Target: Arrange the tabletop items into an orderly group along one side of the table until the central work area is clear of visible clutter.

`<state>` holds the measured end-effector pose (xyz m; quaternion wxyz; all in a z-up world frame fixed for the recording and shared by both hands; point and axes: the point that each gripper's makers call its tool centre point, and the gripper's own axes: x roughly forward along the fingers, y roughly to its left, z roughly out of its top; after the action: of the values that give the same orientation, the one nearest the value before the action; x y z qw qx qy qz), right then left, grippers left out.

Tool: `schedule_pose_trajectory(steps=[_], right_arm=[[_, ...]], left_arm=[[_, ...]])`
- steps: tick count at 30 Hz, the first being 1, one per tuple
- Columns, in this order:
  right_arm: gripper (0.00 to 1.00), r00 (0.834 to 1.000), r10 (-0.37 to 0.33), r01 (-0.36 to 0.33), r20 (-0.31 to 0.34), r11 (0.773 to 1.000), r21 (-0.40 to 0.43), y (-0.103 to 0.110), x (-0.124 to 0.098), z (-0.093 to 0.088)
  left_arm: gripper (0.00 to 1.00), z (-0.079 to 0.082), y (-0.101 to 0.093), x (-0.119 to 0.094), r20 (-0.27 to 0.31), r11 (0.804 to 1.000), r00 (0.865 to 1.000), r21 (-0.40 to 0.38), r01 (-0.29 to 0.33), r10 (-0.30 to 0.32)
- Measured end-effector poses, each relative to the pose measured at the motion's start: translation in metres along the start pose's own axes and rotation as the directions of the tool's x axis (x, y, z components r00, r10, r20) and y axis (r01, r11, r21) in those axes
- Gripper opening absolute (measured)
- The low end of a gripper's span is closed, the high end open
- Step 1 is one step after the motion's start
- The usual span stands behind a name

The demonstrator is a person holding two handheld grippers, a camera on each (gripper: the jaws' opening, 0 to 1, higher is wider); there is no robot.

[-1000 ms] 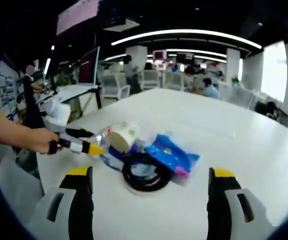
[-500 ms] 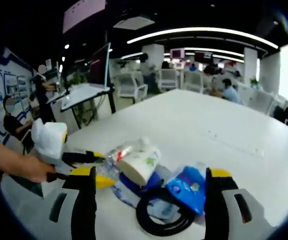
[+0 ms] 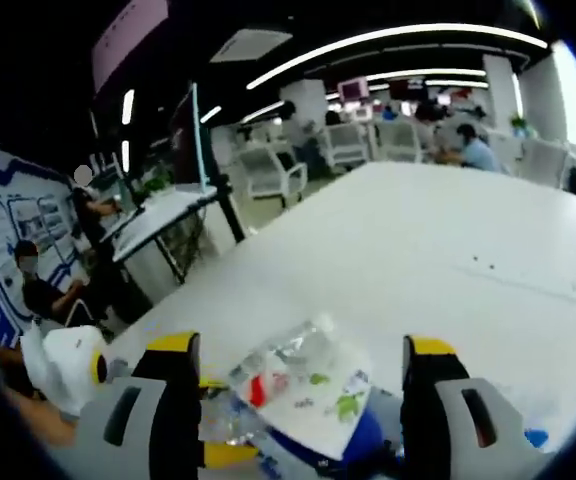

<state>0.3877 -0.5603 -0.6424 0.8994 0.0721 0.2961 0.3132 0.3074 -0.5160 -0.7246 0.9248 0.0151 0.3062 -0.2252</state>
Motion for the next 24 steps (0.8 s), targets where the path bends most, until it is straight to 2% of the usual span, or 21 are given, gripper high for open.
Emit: schedule_pose_trajectory(steps=[2,4,8,11,12,13,18,20,23,24], right_arm=[[0.79,1.000,0.004,-0.005,0.001,0.998,0.060,-0.004,0.008,0.003],[0.75,0.999,0.026,-0.024,-0.024,0.996,0.089,-0.005,0.016,0.001],[0.74,0.998,0.029,-0.024,-0.051,0.997,0.079,-0.009,0.028,0.002],[0.74,0.990,0.090,-0.073,-0.107,0.985,0.156,-0.004,0.041,-0.004],[0.74,0.991,0.083,-0.068,-0.108,0.988,0.138,-0.007,0.045,-0.003],[0.74,0.983,0.075,-0.053,-0.169,0.990,0.132,-0.010,0.048,-0.011],[0.73,0.973,0.103,-0.068,-0.208,0.983,0.168,-0.015,0.067,-0.011],[0.75,0.961,0.118,-0.075,-0.249,0.982,0.173,-0.014,0.070,-0.013],[0.77,0.943,0.127,-0.092,-0.307,0.988,0.127,-0.015,0.075,-0.019],[0.77,0.943,0.125,-0.089,-0.310,0.988,0.128,-0.015,0.076,-0.019]], left_arm=[[0.46,0.000,0.000,0.000,-0.002,1.000,1.000,0.000,0.000,0.000],[0.46,-0.001,0.000,0.000,-0.008,1.000,1.000,-0.007,0.000,0.000],[0.46,-0.001,0.000,0.001,-0.012,1.000,1.000,-0.005,0.002,-0.003],[0.46,-0.001,0.000,0.001,-0.008,1.000,1.000,-0.004,0.000,0.000],[0.46,-0.002,0.000,0.001,-0.010,1.000,1.000,-0.005,-0.002,0.002],[0.46,-0.002,0.000,0.001,-0.013,1.000,1.000,-0.003,-0.007,0.006],[0.46,-0.002,0.000,0.001,-0.019,1.000,1.000,0.010,-0.018,0.018],[0.46,-0.003,0.000,0.001,-0.021,1.000,1.000,0.007,-0.015,0.015],[0.46,-0.003,0.001,0.001,-0.023,1.000,1.000,-0.002,-0.011,0.011],[0.46,-0.003,0.001,0.001,-0.023,1.000,1.000,-0.002,-0.012,0.011]])
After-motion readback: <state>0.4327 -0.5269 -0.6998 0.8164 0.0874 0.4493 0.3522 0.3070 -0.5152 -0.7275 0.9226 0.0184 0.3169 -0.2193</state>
